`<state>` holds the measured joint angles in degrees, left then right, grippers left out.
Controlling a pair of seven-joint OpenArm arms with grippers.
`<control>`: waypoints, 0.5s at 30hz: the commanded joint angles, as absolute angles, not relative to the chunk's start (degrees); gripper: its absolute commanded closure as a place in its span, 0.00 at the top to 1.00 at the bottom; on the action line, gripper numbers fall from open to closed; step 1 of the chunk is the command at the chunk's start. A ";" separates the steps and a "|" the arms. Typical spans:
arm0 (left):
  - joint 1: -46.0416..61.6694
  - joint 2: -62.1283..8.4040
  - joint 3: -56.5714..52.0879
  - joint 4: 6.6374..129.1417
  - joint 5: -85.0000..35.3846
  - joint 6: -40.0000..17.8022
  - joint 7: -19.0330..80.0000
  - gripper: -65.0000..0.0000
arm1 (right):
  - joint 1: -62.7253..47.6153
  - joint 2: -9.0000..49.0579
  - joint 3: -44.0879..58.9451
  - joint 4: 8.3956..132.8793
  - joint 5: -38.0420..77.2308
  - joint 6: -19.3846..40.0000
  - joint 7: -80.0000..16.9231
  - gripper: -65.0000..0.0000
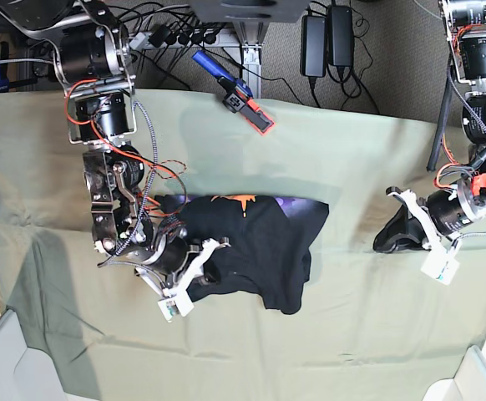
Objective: Fold the T-shirt properly
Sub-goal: 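Open both grippers and move them away from the folded shirt, then press and smooth the folded shirt's edge with the right gripper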
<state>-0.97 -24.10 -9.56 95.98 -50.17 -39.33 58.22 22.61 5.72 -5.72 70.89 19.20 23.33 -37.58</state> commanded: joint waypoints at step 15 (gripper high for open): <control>-1.91 -24.62 -9.98 96.73 -50.00 -40.00 56.86 0.00 | 24.10 11.38 -4.34 72.12 26.37 28.36 -36.47 0.00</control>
<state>-0.91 -23.81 -9.56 95.98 -48.95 -39.33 58.24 22.52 11.35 -4.56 70.96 25.80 23.33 -37.76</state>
